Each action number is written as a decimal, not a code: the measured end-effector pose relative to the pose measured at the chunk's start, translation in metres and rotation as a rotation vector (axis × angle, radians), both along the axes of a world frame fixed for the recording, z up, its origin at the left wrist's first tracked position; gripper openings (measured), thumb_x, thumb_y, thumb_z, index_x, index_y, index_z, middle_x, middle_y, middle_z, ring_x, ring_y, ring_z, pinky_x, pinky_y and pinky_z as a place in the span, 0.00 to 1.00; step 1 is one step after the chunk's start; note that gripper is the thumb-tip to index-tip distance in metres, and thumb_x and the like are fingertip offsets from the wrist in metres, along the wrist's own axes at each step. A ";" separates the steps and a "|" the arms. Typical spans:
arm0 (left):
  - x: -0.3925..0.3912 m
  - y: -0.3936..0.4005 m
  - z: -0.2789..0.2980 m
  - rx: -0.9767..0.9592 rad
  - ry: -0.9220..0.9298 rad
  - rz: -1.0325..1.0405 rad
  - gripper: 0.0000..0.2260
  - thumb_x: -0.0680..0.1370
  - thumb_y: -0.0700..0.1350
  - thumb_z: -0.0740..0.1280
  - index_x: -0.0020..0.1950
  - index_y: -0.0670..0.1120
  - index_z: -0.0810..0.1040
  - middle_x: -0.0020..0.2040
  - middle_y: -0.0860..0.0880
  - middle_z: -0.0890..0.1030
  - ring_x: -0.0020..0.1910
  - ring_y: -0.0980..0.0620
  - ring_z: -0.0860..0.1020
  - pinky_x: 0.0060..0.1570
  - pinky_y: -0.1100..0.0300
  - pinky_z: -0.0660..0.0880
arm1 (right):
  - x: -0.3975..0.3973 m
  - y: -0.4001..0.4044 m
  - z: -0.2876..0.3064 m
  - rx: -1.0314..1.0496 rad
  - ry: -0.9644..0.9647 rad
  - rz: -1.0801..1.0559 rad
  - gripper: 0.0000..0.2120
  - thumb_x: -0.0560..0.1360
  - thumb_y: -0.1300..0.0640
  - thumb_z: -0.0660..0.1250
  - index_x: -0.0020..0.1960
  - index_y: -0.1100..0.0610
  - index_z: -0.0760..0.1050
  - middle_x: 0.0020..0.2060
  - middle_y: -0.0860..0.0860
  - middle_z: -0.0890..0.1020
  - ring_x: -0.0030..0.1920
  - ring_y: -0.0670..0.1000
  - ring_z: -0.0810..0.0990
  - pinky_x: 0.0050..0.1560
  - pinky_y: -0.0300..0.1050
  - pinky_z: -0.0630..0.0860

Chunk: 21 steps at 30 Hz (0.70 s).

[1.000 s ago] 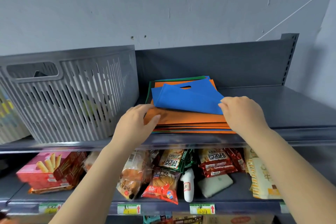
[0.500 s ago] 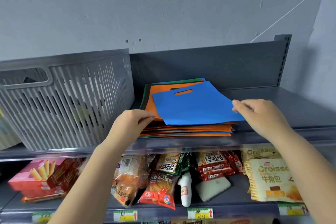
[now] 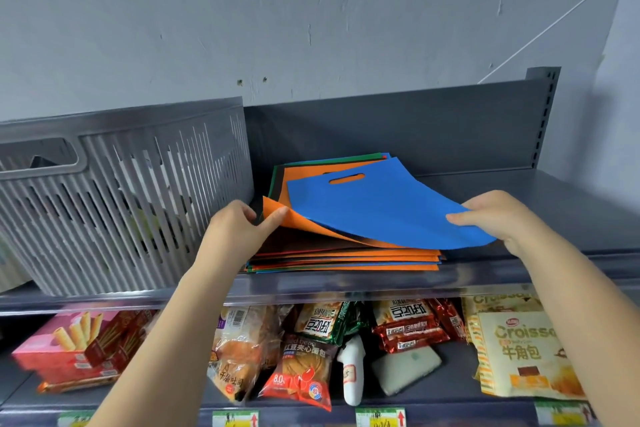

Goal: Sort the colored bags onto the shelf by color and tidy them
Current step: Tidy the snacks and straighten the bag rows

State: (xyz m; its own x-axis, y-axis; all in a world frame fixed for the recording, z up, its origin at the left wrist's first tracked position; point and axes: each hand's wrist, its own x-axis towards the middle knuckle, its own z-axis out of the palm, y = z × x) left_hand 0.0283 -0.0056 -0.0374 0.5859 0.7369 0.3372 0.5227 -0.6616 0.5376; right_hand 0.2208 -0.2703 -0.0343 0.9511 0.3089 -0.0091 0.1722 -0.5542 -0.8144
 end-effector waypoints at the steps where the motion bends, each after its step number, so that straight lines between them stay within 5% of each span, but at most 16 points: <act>1: 0.003 0.000 0.002 -0.059 0.003 -0.021 0.27 0.73 0.65 0.61 0.44 0.39 0.78 0.34 0.48 0.77 0.34 0.53 0.73 0.30 0.61 0.66 | 0.001 0.001 0.000 0.030 -0.008 -0.012 0.15 0.74 0.60 0.69 0.58 0.67 0.77 0.60 0.63 0.77 0.58 0.61 0.75 0.60 0.54 0.70; 4: 0.009 -0.003 0.014 -0.347 -0.053 -0.035 0.35 0.76 0.68 0.52 0.42 0.38 0.82 0.34 0.44 0.81 0.33 0.49 0.75 0.32 0.59 0.67 | 0.004 0.002 -0.004 0.115 -0.019 -0.036 0.12 0.76 0.62 0.67 0.57 0.67 0.77 0.58 0.62 0.78 0.59 0.61 0.74 0.59 0.56 0.70; 7: 0.014 -0.001 0.026 -0.509 0.024 -0.016 0.28 0.77 0.65 0.56 0.49 0.41 0.80 0.38 0.44 0.84 0.31 0.50 0.73 0.32 0.60 0.66 | 0.006 0.004 -0.008 0.199 -0.021 -0.060 0.09 0.76 0.63 0.66 0.55 0.65 0.79 0.55 0.61 0.79 0.55 0.58 0.74 0.59 0.56 0.69; 10: 0.020 -0.001 0.026 -0.425 0.145 -0.076 0.13 0.78 0.48 0.66 0.55 0.40 0.79 0.33 0.46 0.80 0.28 0.52 0.73 0.28 0.61 0.67 | 0.006 0.006 -0.012 0.261 -0.017 -0.069 0.09 0.77 0.64 0.65 0.56 0.62 0.79 0.51 0.56 0.78 0.51 0.53 0.72 0.56 0.54 0.69; 13: 0.022 0.001 0.016 -0.241 0.133 -0.100 0.11 0.78 0.40 0.64 0.60 0.42 0.77 0.38 0.45 0.81 0.25 0.52 0.75 0.28 0.61 0.73 | 0.005 0.007 -0.018 0.345 -0.018 -0.087 0.11 0.78 0.64 0.63 0.58 0.61 0.79 0.50 0.53 0.78 0.53 0.52 0.72 0.52 0.49 0.66; 17: 0.010 0.003 0.004 -0.107 -0.136 -0.115 0.13 0.81 0.38 0.59 0.62 0.45 0.77 0.47 0.48 0.80 0.26 0.53 0.78 0.26 0.65 0.71 | -0.002 0.003 -0.023 0.498 0.015 -0.112 0.13 0.78 0.63 0.64 0.61 0.59 0.78 0.54 0.51 0.80 0.58 0.53 0.75 0.58 0.50 0.68; 21: -0.005 0.003 -0.003 -0.023 -0.404 -0.129 0.14 0.81 0.35 0.58 0.61 0.42 0.79 0.51 0.48 0.81 0.45 0.50 0.79 0.42 0.62 0.74 | -0.020 -0.003 -0.030 0.670 0.039 -0.155 0.13 0.77 0.64 0.64 0.61 0.58 0.78 0.51 0.51 0.81 0.57 0.53 0.77 0.57 0.49 0.71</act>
